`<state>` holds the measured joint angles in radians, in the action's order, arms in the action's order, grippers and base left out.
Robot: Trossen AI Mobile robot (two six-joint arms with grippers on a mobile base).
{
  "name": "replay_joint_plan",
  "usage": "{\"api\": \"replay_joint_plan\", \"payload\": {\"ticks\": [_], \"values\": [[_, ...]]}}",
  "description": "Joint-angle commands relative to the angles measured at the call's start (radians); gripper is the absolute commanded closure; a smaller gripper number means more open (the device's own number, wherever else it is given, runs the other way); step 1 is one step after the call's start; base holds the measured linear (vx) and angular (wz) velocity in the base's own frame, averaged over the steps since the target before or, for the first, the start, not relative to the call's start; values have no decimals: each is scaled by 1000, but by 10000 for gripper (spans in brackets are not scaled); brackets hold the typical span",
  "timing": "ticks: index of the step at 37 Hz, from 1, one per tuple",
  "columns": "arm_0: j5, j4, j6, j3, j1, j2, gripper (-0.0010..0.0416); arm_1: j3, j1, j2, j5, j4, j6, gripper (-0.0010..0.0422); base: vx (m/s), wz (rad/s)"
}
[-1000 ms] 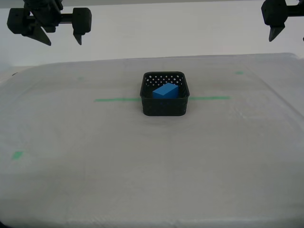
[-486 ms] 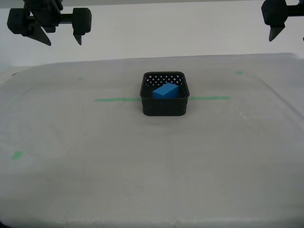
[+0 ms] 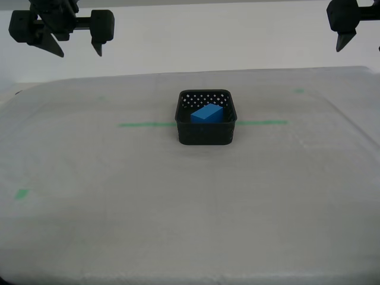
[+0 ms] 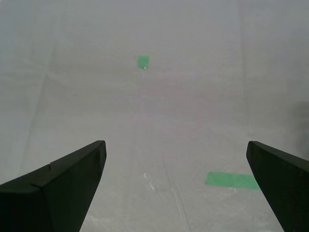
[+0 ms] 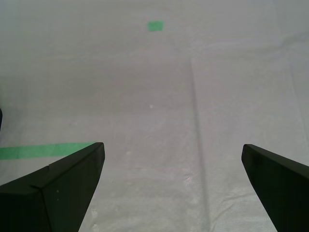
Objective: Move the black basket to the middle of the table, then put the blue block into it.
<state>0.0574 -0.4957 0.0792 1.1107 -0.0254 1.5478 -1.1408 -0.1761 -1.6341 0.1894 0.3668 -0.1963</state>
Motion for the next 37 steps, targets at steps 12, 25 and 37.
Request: {"api": "replay_joint_plan", "payload": {"ticks": [12, 25, 37], "values": [[-2, 2, -2, 1, -1, -1, 7, -1, 0, 0, 4, 0, -2, 12, 0, 0], [-1, 2, -2, 1, -1, -1, 7, -1, 0, 0, 4, 0, -2, 12, 0, 0], [-2, 2, -2, 1, -1, -1, 7, -1, 0, 0, 4, 0, -2, 12, 0, 0]]}}
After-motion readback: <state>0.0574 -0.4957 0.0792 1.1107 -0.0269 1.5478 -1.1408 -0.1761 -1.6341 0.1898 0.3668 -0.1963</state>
